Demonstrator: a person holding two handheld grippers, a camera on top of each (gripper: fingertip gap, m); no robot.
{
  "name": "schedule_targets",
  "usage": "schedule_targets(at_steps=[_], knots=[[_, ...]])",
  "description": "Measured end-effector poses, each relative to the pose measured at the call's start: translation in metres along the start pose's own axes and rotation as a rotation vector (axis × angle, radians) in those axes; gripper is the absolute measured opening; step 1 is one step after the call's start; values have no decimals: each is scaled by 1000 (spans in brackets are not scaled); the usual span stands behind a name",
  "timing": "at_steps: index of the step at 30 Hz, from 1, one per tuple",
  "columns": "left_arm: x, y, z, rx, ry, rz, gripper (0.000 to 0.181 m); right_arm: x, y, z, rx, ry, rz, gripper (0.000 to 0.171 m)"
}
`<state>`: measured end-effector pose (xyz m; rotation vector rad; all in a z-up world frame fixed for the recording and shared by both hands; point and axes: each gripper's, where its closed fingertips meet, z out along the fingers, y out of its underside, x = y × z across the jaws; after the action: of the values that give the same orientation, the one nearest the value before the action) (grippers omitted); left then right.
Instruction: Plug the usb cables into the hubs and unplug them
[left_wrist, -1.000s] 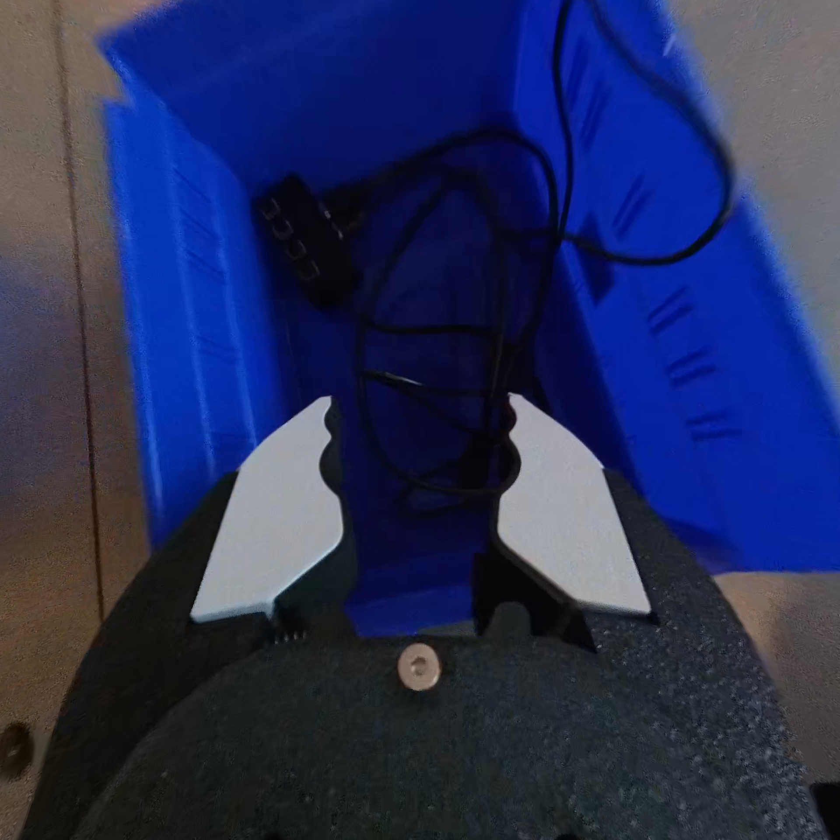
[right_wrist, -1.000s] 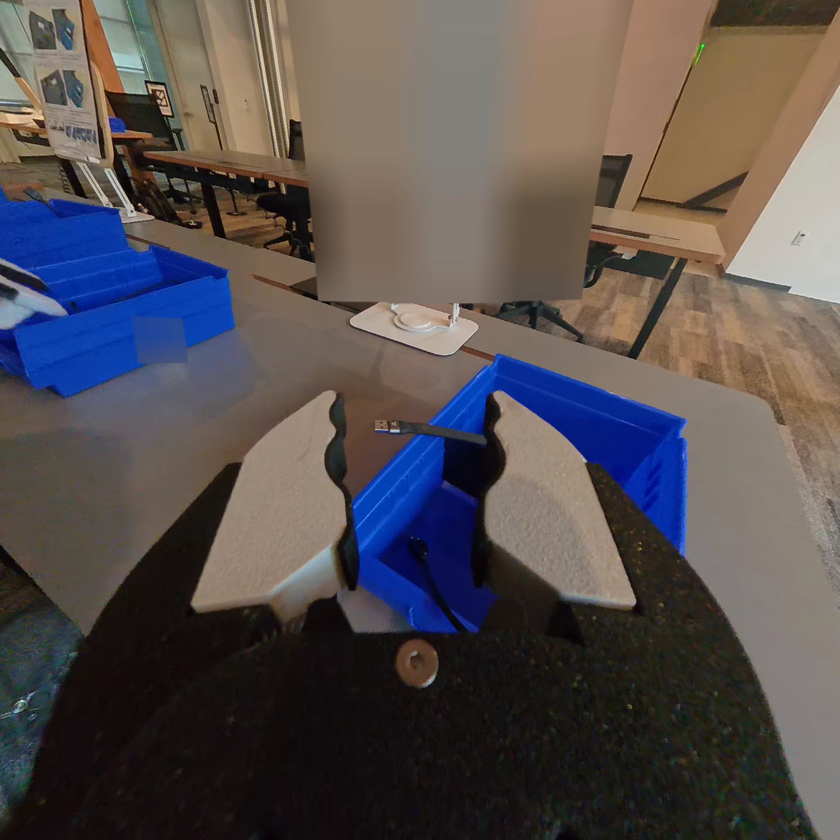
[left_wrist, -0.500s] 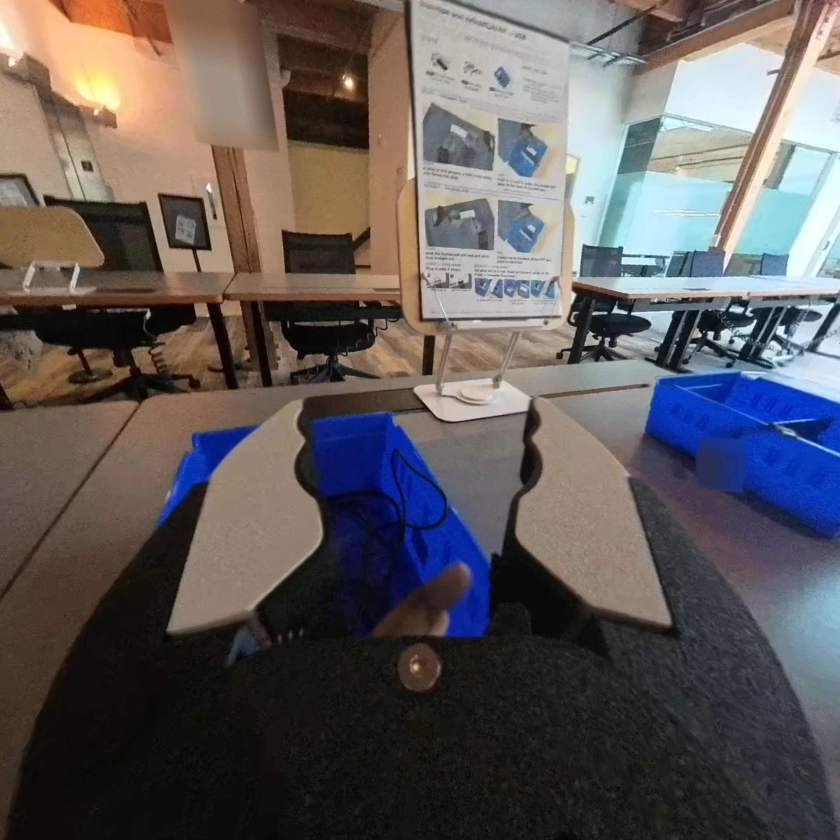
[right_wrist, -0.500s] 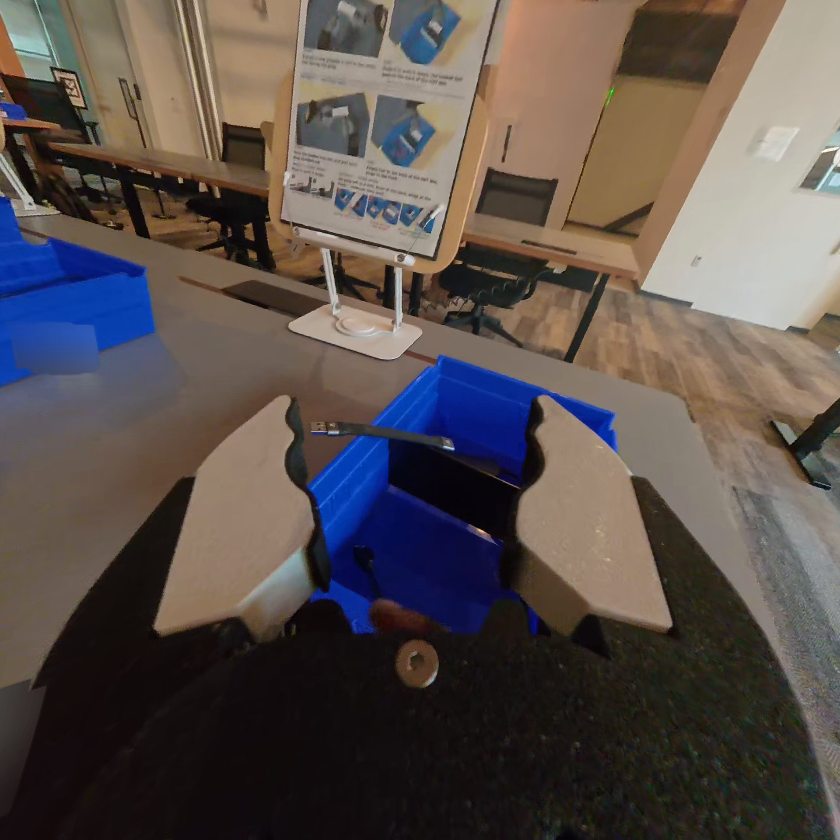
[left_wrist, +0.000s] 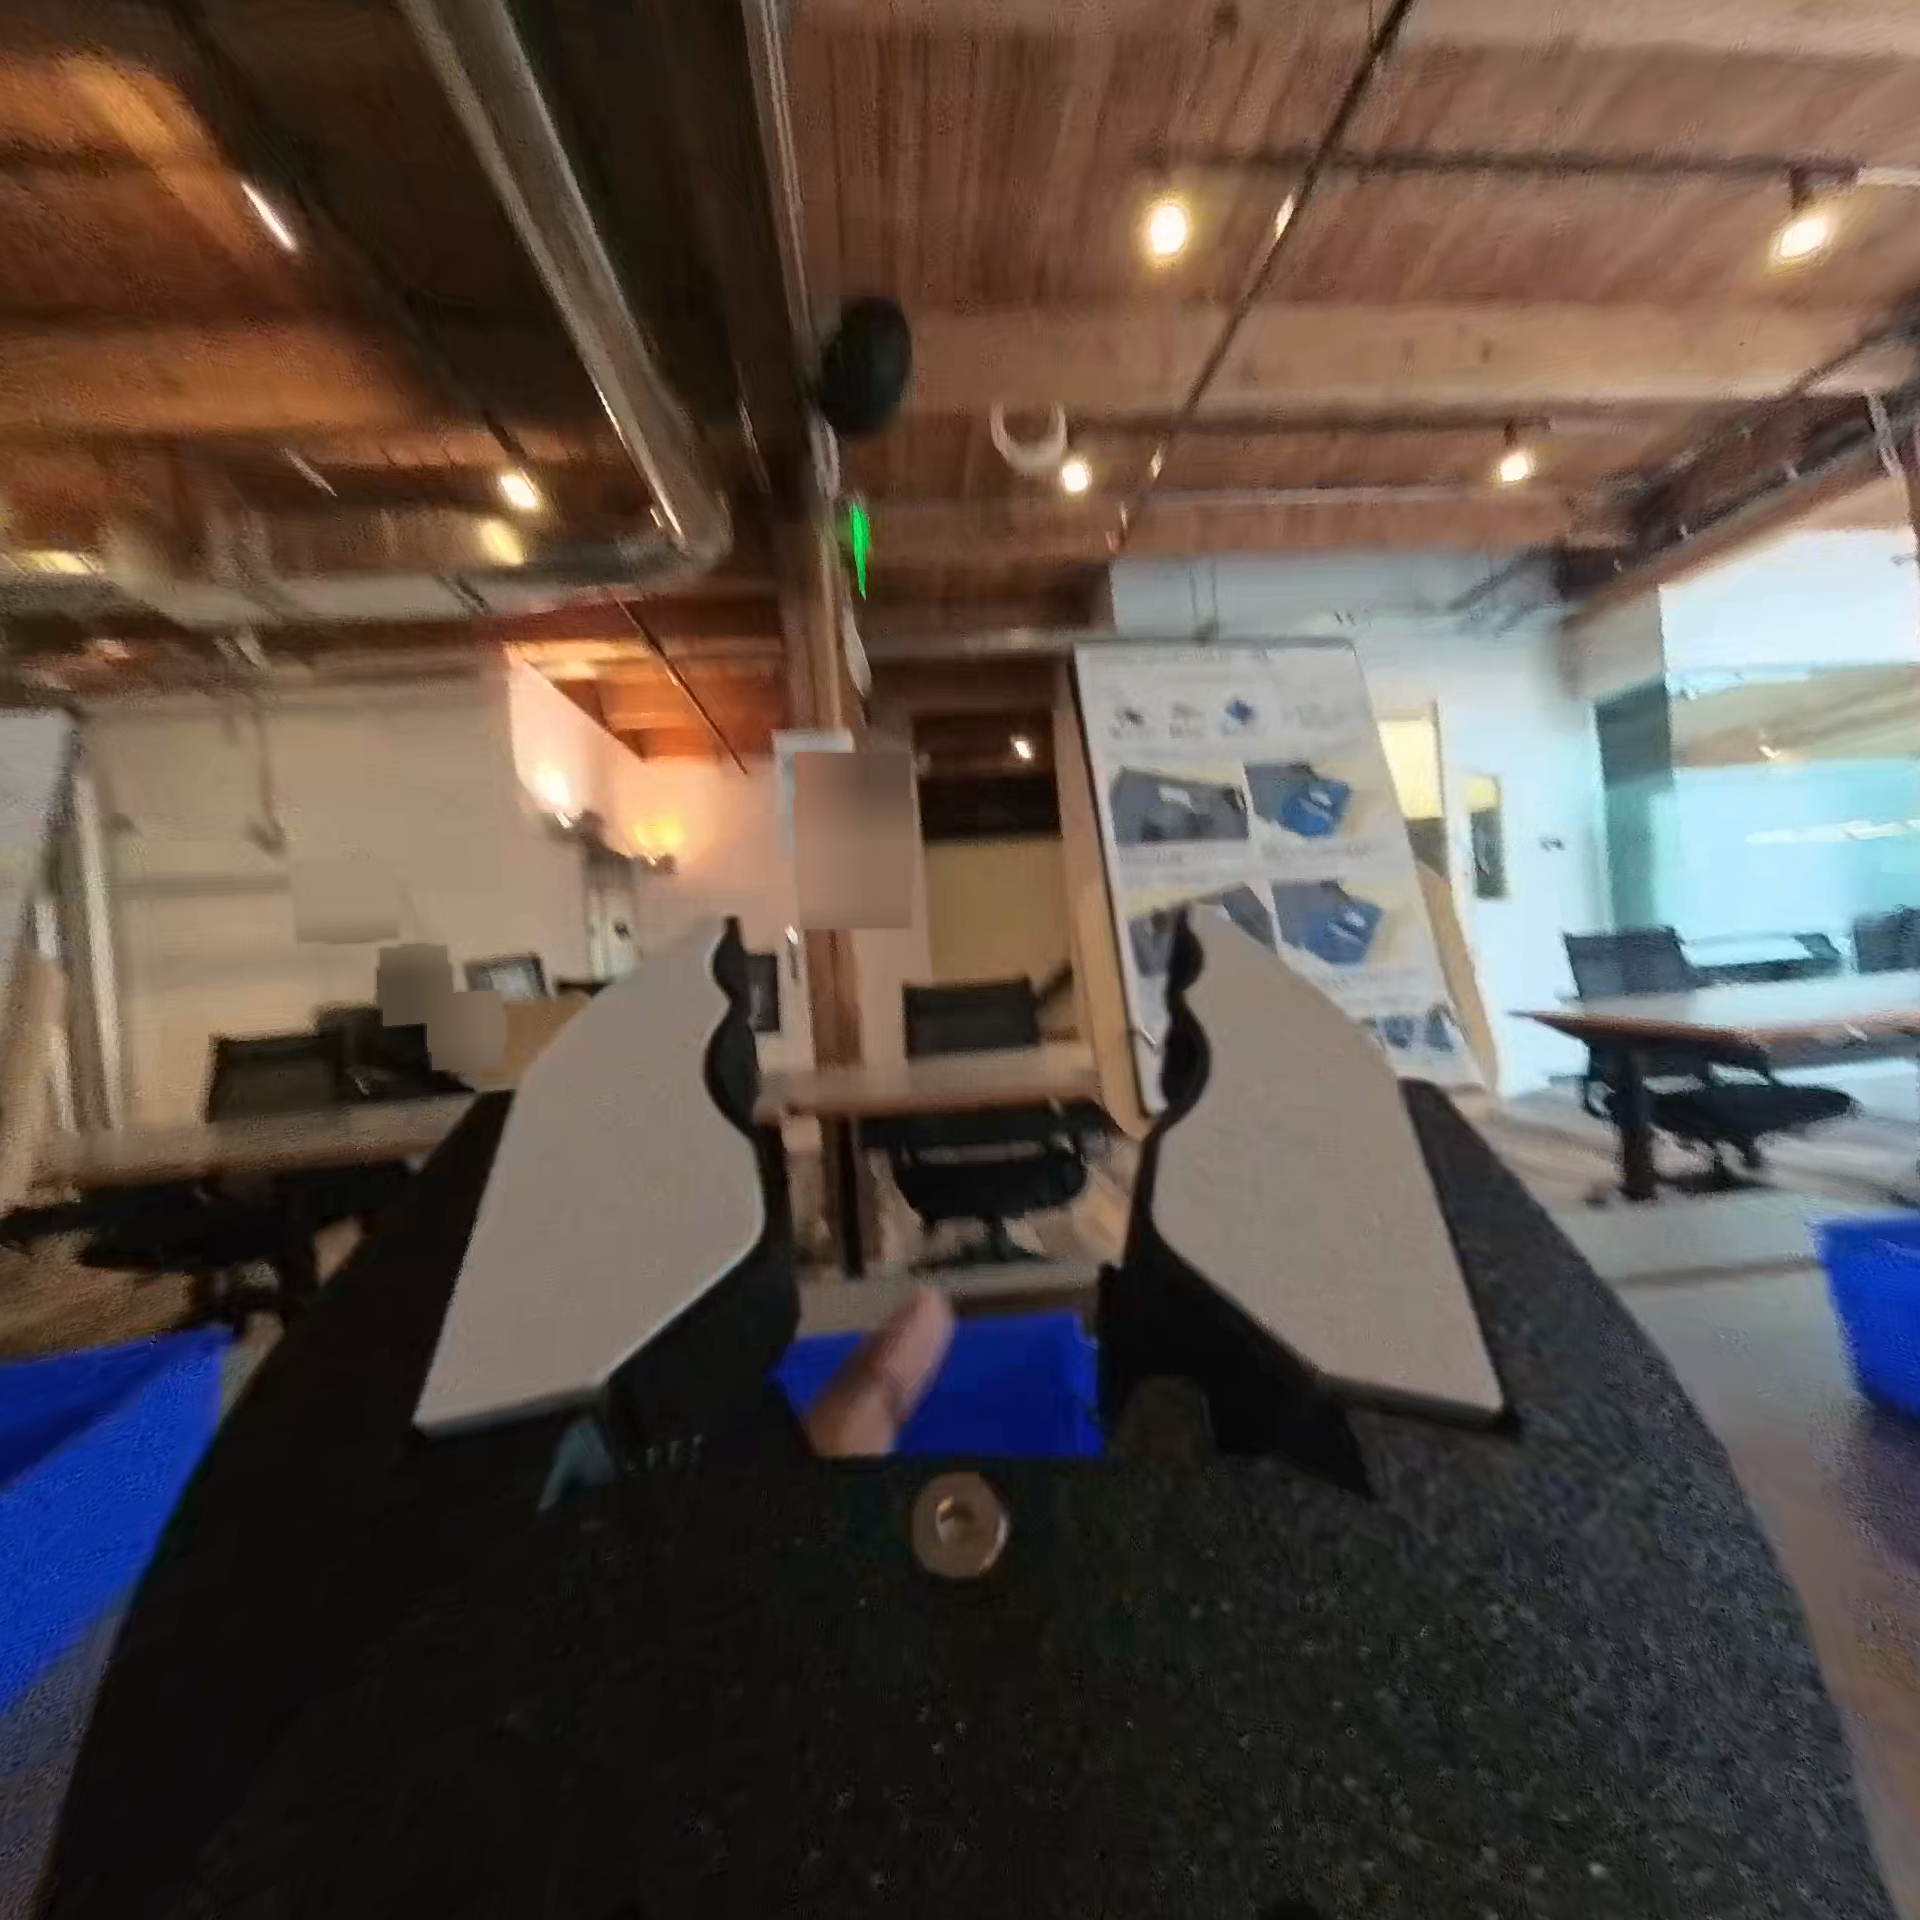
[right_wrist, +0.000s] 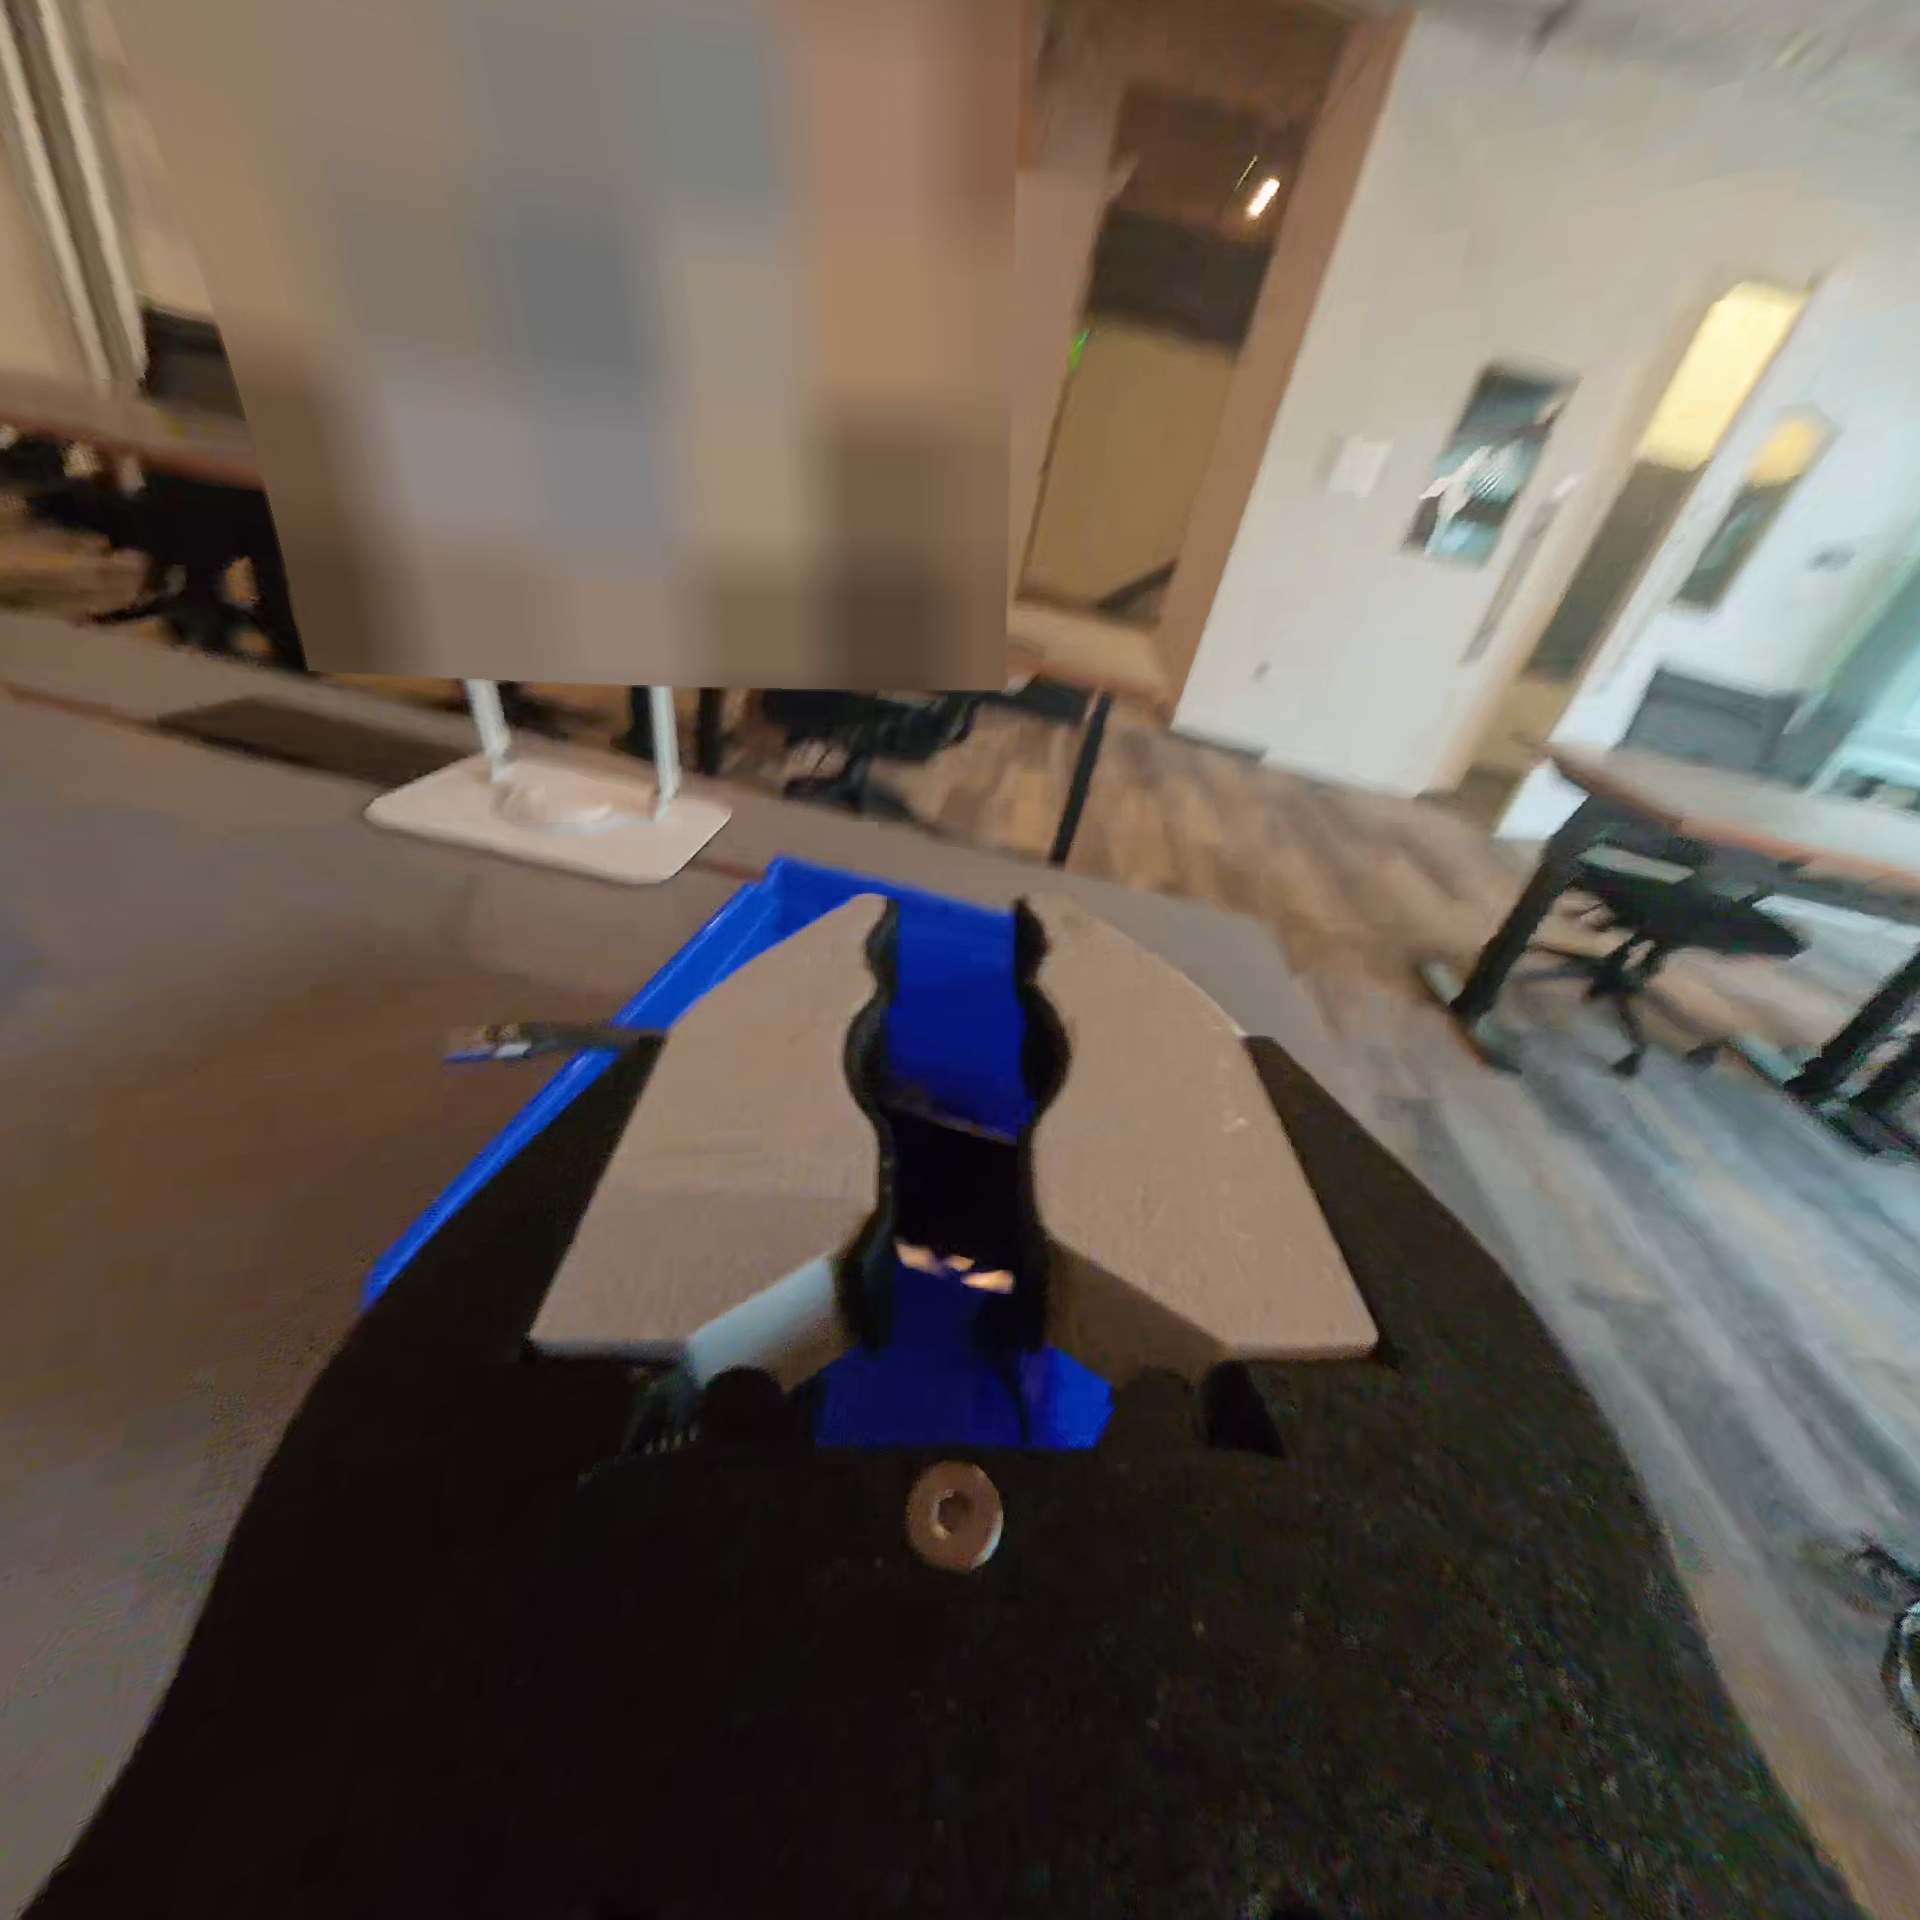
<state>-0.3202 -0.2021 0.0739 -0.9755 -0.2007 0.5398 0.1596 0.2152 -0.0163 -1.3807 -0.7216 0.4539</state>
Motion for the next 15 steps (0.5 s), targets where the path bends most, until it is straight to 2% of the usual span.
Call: schedule_targets(at_steps=[2,4,8,13,15], knots=[[-7,-14,-9,86,-39,28,60,11,-11,-6,85,83,-25,0],[-11,-24,-17,147,-62,63,44,17,-16,-11,115,127,-68,0],[-20,-27,-26,116,-109,130,20,21,-9,-15,33,146,-62,0],[-25,-31,-29,87,-87,35,15,21,-16,-20,96,126,-19,0],[-26,-36,-33,124,-71,-15,5,22,-17,-21,113,111,1,0]])
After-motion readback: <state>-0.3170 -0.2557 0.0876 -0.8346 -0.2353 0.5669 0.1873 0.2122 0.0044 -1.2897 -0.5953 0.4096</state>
